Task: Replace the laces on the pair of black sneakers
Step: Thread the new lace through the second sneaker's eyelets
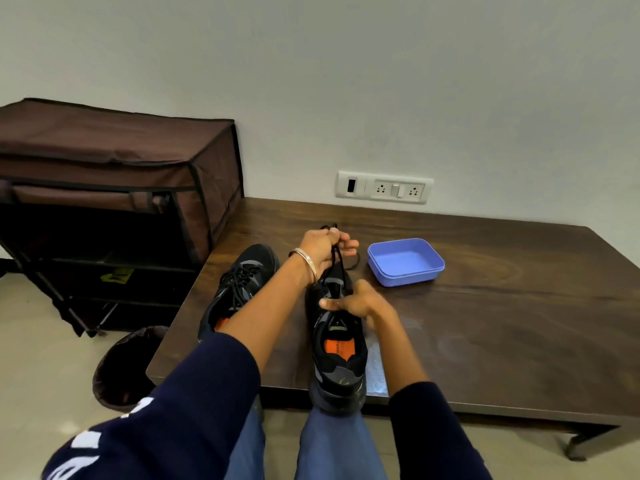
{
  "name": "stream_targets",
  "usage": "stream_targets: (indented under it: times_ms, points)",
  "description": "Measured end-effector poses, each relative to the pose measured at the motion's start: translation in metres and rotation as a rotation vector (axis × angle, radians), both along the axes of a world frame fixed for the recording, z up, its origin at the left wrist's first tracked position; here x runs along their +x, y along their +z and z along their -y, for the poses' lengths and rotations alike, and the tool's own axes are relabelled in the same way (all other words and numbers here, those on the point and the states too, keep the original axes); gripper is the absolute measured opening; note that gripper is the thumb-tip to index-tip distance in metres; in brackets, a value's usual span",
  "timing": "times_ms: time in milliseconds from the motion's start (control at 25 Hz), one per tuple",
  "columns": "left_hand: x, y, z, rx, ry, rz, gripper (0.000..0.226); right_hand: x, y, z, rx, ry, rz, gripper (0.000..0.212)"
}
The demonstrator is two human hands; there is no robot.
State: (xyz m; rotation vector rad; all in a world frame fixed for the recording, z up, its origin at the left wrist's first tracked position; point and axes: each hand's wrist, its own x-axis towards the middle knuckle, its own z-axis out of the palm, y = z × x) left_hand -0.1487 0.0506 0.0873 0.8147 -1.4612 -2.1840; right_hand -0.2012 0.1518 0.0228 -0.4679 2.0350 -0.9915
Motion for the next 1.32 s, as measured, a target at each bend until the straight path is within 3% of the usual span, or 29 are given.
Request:
stream_targets:
  times_ms: [120, 280, 400, 480, 520, 600, 720, 800, 880, 920, 1000, 1040, 1120, 1200, 1240, 1320]
  points:
    - [-0.001, 0.011, 0.001, 0.023, 0.036, -0.013, 0.033, 0.005, -0.033, 0.012, -0.033, -0.121, -0.106, 0.075]
    - [-0.011, 0.033, 0.009, 0.07, 0.115, -0.086, 0.029, 0.001, -0.046, 0.022, 0.032, -0.13, -0.183, 0.081]
    - [-0.009, 0.027, 0.006, -0.004, 0.064, -0.051, 0.029, 0.0, -0.05, 0.025, 0.07, -0.133, -0.213, 0.088]
    - [-0.006, 0.023, 0.011, -0.13, 0.023, 0.046, 0.029, 0.0, -0.047, 0.026, -0.013, -0.116, -0.279, 0.099]
    - [-0.004, 0.021, 0.013, -0.21, 0.001, 0.105, 0.029, -0.002, -0.046, 0.026, -0.083, -0.106, -0.33, 0.095]
    - [0.0, 0.019, 0.018, -0.323, -0.023, 0.166, 0.028, 0.0, -0.033, 0.026, -0.214, -0.113, -0.371, 0.062]
    - [0.004, 0.007, 0.028, -0.381, 0.021, 0.207, 0.028, 0.007, 0.011, 0.013, -0.489, -0.219, -0.121, 0.016]
    - [0.012, 0.002, 0.037, -0.483, 0.096, 0.421, 0.035, 0.001, 0.037, 0.003, -0.606, -0.211, -0.032, 0.009]
    - [0.02, 0.002, 0.044, -0.725, 0.119, 0.804, 0.052, -0.011, 0.058, -0.006, -0.634, -0.16, -0.098, 0.01]
    - [0.022, 0.003, 0.043, -0.885, 0.096, 0.853, 0.068, -0.017, 0.067, -0.008, -0.626, -0.104, -0.159, 0.012]
    - [0.02, 0.009, 0.036, -1.18, -0.057, 0.601, 0.085, -0.021, 0.08, -0.011, -0.583, 0.032, -0.266, 0.016]
    - [0.018, 0.012, 0.033, -1.232, -0.174, 0.43, 0.076, -0.022, 0.084, -0.012, -0.581, 0.066, -0.28, 0.015]
    - [0.017, 0.015, 0.029, -1.159, -0.297, 0.284, 0.038, -0.021, 0.094, -0.019, -0.626, 0.066, -0.266, 0.015]
    - [0.018, 0.012, 0.032, -1.065, -0.255, 0.232, 0.02, -0.021, 0.097, -0.028, -0.642, 0.047, -0.29, 0.017]
    - [0.02, 0.009, 0.033, -1.047, -0.223, 0.193, 0.025, -0.022, 0.095, -0.032, -0.634, 0.074, -0.304, 0.018]
    - [0.023, 0.008, 0.029, -1.102, -0.258, 0.084, 0.054, -0.02, 0.091, -0.035, -0.615, 0.169, -0.306, 0.018]
